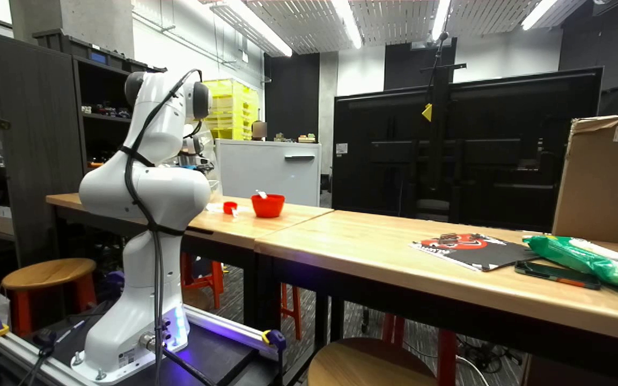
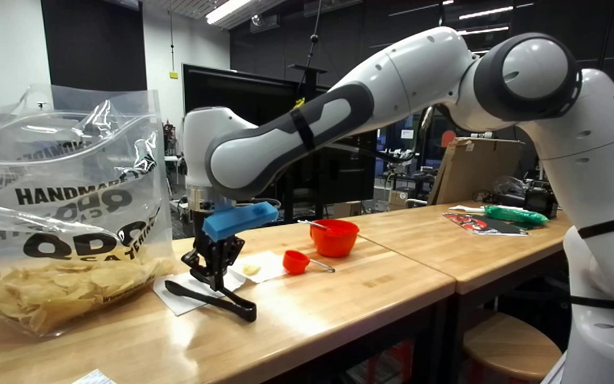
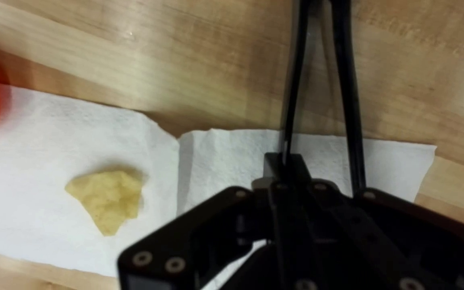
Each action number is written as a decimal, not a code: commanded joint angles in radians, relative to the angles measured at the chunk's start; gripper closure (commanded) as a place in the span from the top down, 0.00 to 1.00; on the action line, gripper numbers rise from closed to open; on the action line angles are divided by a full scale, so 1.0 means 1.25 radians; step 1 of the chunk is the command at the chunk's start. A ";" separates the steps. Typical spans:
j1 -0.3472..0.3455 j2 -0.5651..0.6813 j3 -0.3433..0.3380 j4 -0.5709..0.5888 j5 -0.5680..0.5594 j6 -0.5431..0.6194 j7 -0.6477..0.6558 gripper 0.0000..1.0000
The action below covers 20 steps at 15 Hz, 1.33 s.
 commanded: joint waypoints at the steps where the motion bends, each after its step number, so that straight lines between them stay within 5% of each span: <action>1: 0.001 0.001 -0.002 0.015 0.001 -0.009 0.009 0.01; 11: 0.015 -0.031 -0.027 0.037 -0.064 -0.035 0.087 0.01; 20: -0.006 -0.159 -0.031 -0.006 -0.154 -0.050 0.225 0.01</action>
